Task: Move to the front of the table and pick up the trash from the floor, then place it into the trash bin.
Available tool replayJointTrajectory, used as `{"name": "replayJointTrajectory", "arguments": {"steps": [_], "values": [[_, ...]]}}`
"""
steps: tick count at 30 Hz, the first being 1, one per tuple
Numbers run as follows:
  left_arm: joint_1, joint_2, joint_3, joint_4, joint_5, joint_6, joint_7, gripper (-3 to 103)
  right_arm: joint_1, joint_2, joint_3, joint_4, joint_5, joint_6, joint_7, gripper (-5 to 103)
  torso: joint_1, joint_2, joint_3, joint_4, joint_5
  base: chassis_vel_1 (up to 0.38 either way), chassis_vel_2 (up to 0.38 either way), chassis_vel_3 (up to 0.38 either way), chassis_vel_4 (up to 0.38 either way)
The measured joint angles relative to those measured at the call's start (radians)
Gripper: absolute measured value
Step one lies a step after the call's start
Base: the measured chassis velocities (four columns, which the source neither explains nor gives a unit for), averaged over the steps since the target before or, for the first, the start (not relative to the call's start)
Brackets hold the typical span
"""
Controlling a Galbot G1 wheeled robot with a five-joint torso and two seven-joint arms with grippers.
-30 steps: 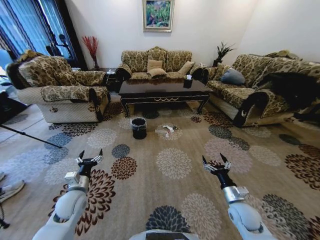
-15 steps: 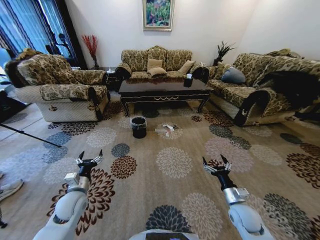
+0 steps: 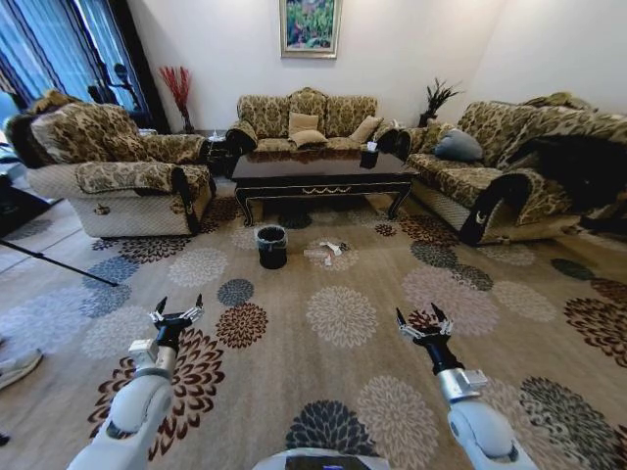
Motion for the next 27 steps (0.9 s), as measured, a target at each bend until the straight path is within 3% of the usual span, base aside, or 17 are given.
{"name": "replayJointTrajectory", "arguments": {"steps": [27], "values": [[0.009, 0.004, 0.010, 0.000, 0.016, -0.003, 0.011, 100, -0.022, 0.015, -0.002, 0.008, -0.017, 0.009, -0.021, 100, -0.041, -0.108, -0.066, 0.0000, 0.0000, 0.000, 0.000, 0.000, 0.000]]}}
